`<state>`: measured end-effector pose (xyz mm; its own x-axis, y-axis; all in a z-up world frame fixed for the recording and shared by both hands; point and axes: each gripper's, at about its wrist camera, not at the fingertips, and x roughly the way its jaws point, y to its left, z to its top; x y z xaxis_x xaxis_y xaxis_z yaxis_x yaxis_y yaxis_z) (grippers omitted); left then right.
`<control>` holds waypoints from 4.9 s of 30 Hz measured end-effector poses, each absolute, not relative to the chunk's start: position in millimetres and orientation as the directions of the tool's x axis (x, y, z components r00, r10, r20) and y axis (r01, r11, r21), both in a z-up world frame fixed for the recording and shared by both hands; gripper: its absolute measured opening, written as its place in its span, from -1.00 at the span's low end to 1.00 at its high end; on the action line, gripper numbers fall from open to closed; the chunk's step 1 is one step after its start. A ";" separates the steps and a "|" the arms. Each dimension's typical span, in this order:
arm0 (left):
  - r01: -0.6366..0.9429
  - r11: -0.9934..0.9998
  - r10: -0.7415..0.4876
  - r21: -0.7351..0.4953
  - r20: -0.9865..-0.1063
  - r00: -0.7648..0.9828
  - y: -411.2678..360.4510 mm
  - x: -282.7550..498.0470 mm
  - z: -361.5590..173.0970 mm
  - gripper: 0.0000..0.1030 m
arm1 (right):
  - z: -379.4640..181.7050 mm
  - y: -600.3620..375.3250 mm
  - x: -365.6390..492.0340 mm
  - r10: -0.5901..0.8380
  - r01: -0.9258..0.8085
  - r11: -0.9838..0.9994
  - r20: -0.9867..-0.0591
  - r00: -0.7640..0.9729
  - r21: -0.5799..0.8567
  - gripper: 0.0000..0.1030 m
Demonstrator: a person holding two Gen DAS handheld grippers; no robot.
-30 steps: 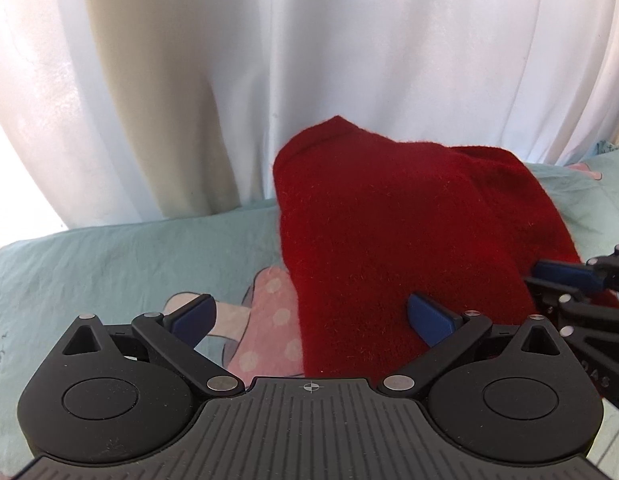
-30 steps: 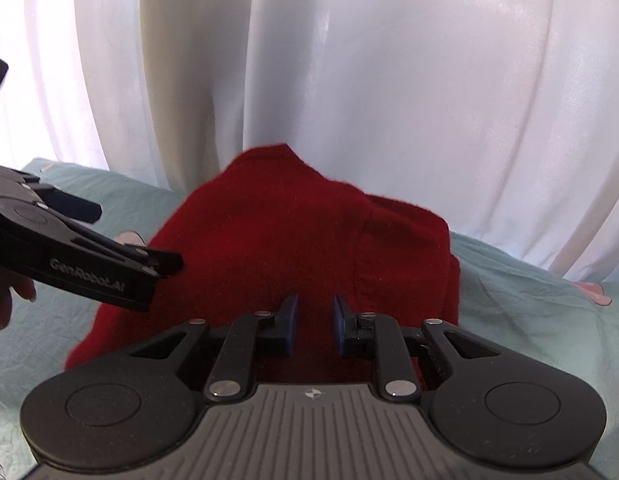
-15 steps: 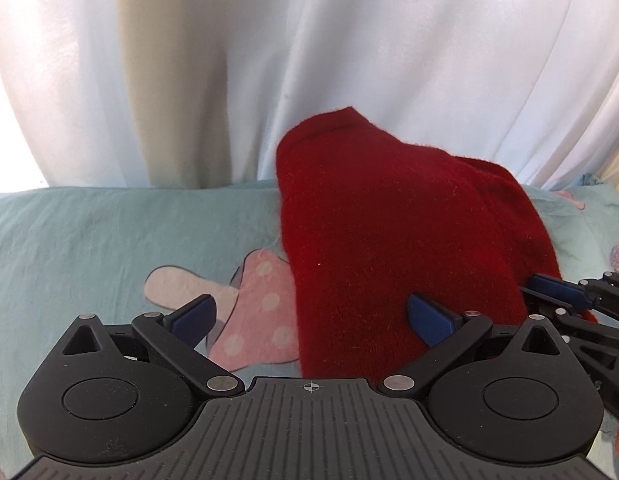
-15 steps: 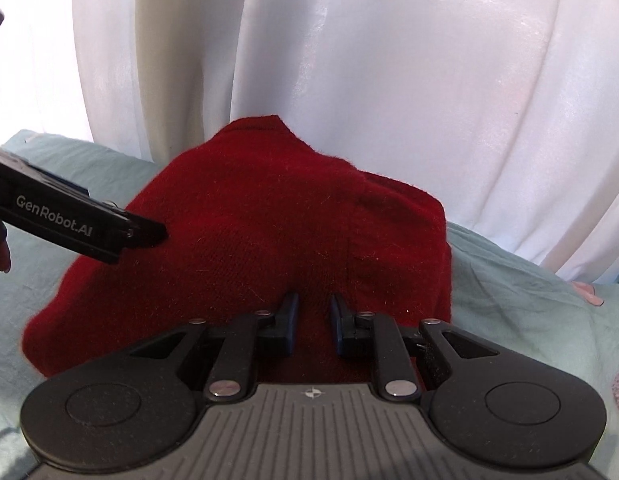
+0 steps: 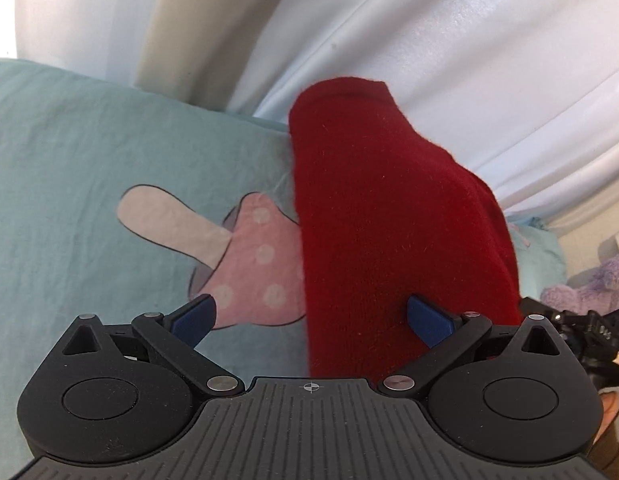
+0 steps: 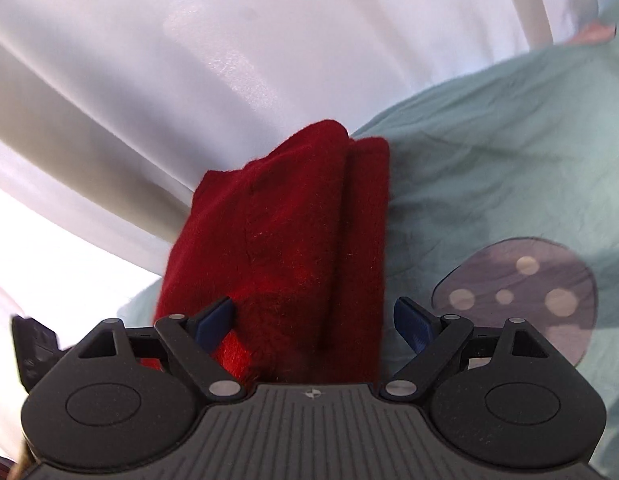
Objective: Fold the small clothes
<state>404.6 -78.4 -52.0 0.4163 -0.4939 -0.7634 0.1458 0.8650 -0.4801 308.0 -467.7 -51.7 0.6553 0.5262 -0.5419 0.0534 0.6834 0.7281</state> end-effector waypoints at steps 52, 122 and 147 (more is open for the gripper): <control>0.063 0.965 -0.227 -0.253 -0.697 0.680 25.2 284.0 10.3 0.73 | 14.6 -288.5 234.6 0.360 -0.069 0.893 -0.612 0.704 0.445 0.49; -0.088 0.982 0.182 0.168 -0.699 0.692 -19.3 244.7 -2.7 1.00 | 29.6 -211.8 234.0 -0.019 0.032 0.999 -0.644 0.765 0.009 0.87; 0.066 0.991 0.065 0.113 -0.860 0.506 0.6 117.5 13.4 1.00 | 51.1 -151.9 64.9 0.070 -0.073 0.997 -0.841 0.537 0.036 0.92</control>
<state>117.5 0.6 13.4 0.5059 0.0645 -0.8602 0.0664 0.9913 0.1134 64.9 -151.9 51.1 0.5366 0.0700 -0.8410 -0.0731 0.9967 0.0363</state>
